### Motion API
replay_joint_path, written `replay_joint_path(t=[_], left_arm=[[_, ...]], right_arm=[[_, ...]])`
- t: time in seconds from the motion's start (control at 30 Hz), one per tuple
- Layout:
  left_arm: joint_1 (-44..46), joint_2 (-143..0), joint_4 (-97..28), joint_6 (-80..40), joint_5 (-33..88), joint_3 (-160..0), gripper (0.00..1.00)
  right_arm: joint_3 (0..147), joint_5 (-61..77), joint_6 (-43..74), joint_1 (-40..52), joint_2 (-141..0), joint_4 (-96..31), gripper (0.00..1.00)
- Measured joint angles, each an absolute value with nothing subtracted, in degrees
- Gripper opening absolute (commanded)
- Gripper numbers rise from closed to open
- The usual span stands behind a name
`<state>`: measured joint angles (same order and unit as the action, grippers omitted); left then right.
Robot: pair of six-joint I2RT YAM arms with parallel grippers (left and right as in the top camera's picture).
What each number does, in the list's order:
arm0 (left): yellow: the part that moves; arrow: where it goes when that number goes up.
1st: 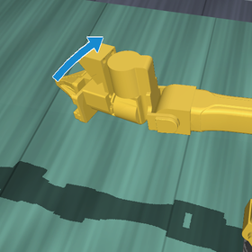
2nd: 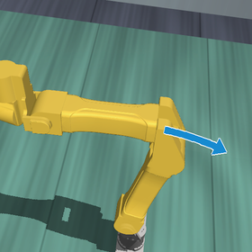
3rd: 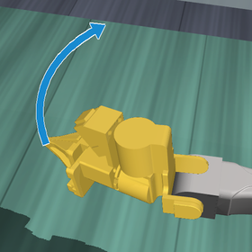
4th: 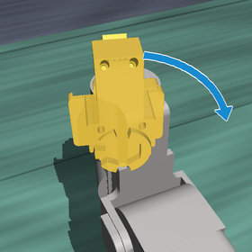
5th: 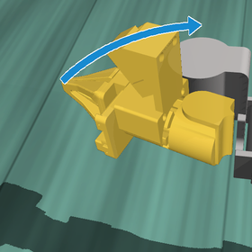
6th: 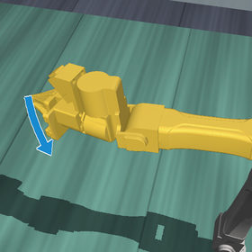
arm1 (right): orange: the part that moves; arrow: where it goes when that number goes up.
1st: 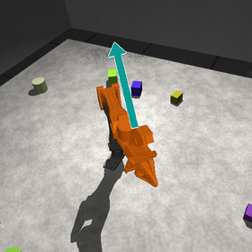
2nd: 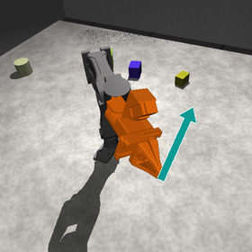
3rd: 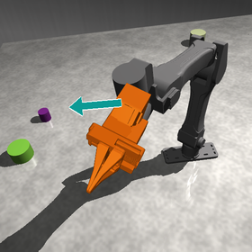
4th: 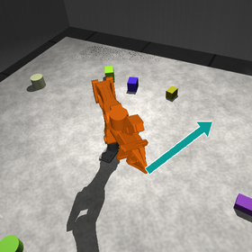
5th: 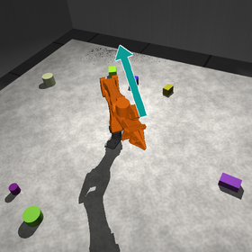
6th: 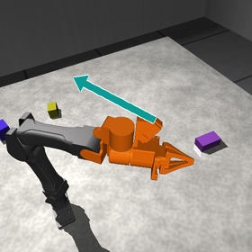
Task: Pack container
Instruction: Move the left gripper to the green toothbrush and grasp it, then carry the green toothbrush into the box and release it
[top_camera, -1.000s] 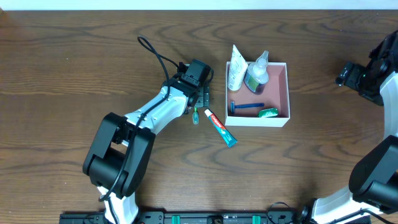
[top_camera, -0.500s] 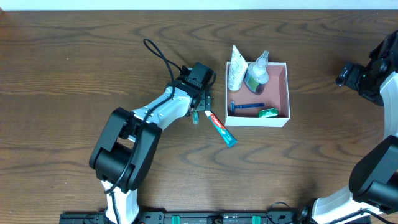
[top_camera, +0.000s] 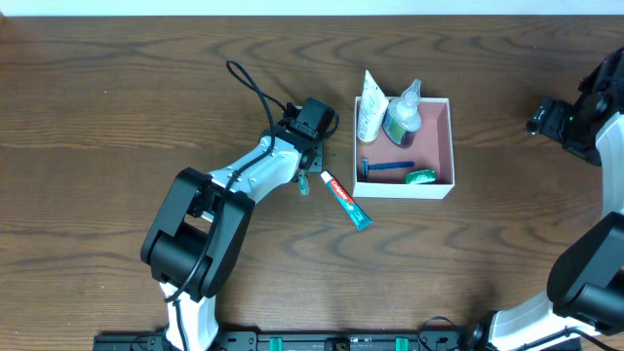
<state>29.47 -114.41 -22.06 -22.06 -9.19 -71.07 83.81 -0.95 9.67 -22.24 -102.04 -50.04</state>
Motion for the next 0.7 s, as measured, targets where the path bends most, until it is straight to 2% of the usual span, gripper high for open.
replay_joint_path(t=[0.13,0.23,0.27,0.7], left_arm=[[29.47,-114.43,-22.06,-21.74,-8.67,-71.07,0.25],[29.47,-114.45,-22.04,-21.93,-8.19,-71.07,0.08],[29.47,-114.45,-22.04,-22.0,-8.08,-71.07,0.06],[29.47,-114.15,-21.74,-20.95,-7.88,-71.07,0.06]], right_arm=[[83.81,-0.95,9.67,-22.24,-102.04,-50.04,0.99],[83.81,-0.95,9.67,-22.24,-102.04,-50.04,0.99],[83.81,-0.95,9.67,-22.24,-102.04,-50.04,0.99],[83.81,-0.95,9.67,-22.24,-102.04,-50.04,0.99]])
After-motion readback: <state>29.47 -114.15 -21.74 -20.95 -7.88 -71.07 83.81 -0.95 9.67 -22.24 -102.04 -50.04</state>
